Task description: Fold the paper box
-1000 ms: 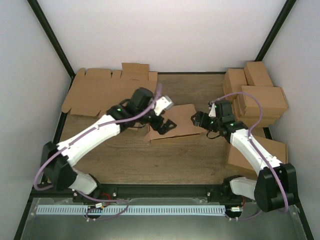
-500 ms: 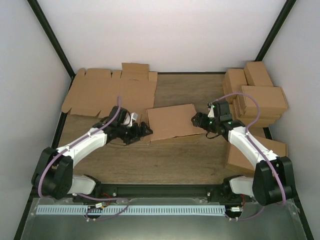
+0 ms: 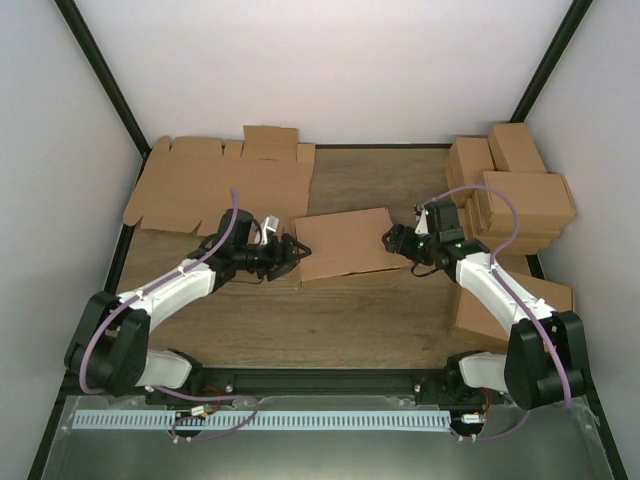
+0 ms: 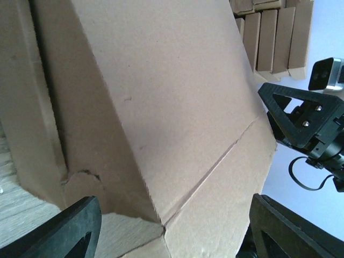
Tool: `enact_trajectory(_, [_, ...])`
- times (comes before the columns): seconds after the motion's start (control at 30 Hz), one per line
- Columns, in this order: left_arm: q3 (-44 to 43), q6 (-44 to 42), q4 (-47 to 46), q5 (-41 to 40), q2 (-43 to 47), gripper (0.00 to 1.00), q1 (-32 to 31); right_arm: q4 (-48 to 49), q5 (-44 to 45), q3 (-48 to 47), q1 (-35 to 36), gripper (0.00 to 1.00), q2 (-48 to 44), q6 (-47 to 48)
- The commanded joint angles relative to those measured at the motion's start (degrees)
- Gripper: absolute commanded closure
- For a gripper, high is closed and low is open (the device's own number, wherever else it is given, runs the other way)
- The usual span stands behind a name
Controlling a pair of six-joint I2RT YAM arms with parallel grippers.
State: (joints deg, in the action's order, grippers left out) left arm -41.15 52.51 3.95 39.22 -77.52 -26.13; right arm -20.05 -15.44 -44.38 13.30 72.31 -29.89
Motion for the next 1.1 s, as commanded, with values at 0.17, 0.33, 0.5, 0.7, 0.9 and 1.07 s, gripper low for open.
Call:
enact_trajectory(0.17, [1.24,4.68,-9.63,2.77,-3.33,0.23,-0.23,0.97,-0.59,-1.26,-0.39,0.22,0.48,-0.6])
enact_trajectory(0.33, [1.61,5.7,-10.84,2.95,-4.94,0.25,-1.53,1.79,-3.21,-0.55,-0.32,0.25,0.98,-1.32])
enact_trajectory(0.5, [1.58,6.33,-11.84,2.7,-6.29,0.25,-2.77,3.41,-7.5,0.46,-0.29,0.29,0.9,-2.54])
enact_trajectory(0.7, [2.12,7.34,-12.89,2.45,-6.26,0.26,-2.79,4.04,-9.54,0.97,-0.32,0.32,1.86,-2.63])
enact_trajectory(0.9, [1.87,11.09,-16.02,3.53,-4.56,0.26,-2.79,3.53,-10.72,-0.13,-0.3,0.34,1.05,-2.87])
enact_trajectory(1.07, [0.83,12.15,-15.91,3.58,-3.25,0.26,-2.95,3.15,-11.99,-1.31,-0.29,0.34,0.7,-3.24])
